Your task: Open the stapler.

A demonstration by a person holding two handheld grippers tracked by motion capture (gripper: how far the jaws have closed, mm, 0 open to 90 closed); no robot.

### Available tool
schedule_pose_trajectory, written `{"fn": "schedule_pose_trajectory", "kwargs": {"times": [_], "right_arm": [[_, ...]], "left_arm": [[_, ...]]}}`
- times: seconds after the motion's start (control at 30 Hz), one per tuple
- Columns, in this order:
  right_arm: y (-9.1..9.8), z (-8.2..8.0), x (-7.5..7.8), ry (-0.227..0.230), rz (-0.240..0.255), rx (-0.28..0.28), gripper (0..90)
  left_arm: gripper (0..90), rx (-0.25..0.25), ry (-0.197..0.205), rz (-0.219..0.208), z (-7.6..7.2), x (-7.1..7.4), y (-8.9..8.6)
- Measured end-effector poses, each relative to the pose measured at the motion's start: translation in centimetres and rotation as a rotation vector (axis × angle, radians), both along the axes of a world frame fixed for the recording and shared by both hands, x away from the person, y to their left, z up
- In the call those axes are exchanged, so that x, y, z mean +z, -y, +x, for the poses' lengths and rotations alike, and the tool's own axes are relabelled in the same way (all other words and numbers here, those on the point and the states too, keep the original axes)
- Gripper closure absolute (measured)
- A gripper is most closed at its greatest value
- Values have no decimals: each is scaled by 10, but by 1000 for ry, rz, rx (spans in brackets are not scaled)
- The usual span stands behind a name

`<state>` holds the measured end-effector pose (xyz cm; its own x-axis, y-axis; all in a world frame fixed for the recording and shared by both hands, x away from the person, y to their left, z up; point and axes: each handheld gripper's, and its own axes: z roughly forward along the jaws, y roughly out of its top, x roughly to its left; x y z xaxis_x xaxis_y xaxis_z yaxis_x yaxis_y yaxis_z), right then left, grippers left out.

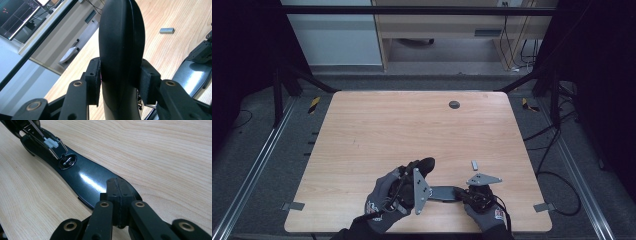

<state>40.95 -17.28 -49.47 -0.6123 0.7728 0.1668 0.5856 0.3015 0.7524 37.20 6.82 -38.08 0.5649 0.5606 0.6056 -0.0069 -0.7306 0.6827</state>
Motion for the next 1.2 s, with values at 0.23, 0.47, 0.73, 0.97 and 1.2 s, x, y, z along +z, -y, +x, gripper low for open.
{"fn": "schedule_pose_trajectory", "kwargs": {"times": [0.23, 0.47, 0.73, 0.97, 1.2], "right_arm": [[0, 0, 0, -2, 2, 1, 900], [0, 0, 0, -6, 2, 0, 900], [0, 0, 0, -7, 4, -1, 900], [0, 0, 0, -6, 3, -2, 900], [0, 0, 0, -7, 3, -1, 900]], "left_arm": [[586, 3, 0, -16, 0, 1, -4], [586, 7, -9, -56, 0, 3, -11], [584, 11, -22, -106, 1, 7, -22], [583, 12, -39, -136, 2, 9, -29], [582, 10, -45, -154, 3, 10, -34]]}}
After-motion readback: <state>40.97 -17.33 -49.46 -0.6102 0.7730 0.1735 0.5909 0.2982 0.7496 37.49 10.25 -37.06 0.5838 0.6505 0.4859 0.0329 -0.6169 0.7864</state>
